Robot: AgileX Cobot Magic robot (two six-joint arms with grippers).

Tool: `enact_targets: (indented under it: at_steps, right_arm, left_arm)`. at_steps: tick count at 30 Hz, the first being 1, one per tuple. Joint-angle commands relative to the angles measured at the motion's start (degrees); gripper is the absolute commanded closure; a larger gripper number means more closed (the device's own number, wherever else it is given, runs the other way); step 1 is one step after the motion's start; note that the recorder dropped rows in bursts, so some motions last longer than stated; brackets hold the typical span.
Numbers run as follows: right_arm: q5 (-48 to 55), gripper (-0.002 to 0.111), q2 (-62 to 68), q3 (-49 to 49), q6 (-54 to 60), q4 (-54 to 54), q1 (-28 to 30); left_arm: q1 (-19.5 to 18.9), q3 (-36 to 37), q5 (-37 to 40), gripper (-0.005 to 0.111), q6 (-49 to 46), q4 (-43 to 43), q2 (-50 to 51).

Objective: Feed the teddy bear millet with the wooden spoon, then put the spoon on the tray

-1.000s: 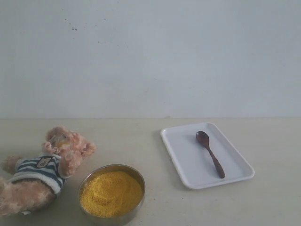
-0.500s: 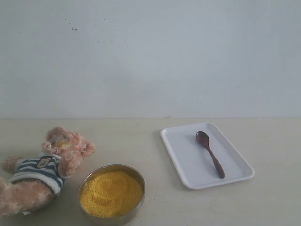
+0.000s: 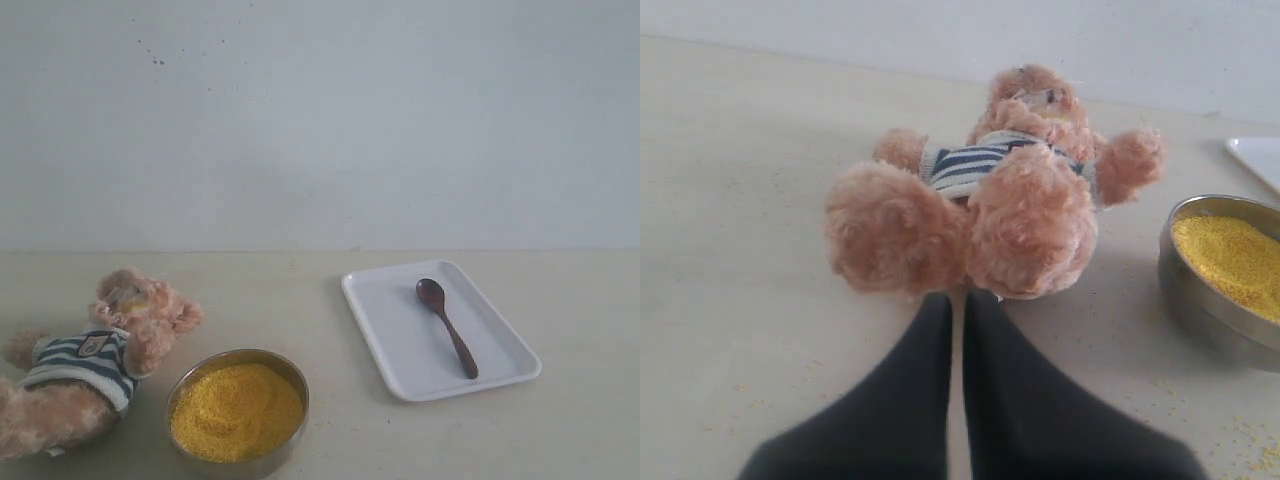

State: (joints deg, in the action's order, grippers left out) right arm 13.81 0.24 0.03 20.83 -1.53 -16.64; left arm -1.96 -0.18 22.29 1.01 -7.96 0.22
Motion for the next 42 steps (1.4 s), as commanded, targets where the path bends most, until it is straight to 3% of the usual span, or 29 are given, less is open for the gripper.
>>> enact_targets:
  at_steps: [1,5,10,14,18,42]
  right_arm:
    - [-0.26,0.108,-0.24,-0.03,0.09,-0.08,0.13]
    - [0.61,0.108,-0.24,-0.03,-1.77,0.5,3.52]
    - [1.03,0.108,-0.24,-0.03,-15.3,7.37,10.39]
    - [7.29,0.108,-0.24,-0.03,-26.51,-2.3,11.5]
    - [7.28,0.108,-0.24,-0.03,-26.4,-7.92,11.5]
    - [7.11,0.108,-0.24,-0.03,-25.83,-6.54,11.39]
  left_arm:
    - [-0.13,0.18,0.05,0.103,0.7,0.05,-0.22]
    - [-0.13,0.18,0.05,0.103,0.7,0.05,-0.22]
    - [-0.13,0.18,0.05,0.103,0.7,0.05,-0.22]
    - [-0.13,0.18,0.05,0.103,0.7,0.05,-0.22]
    - [-0.13,0.18,0.05,0.103,0.7,0.05,-0.22]
    - [-0.13,0.18,0.05,0.103,0.7,0.05,-0.22]
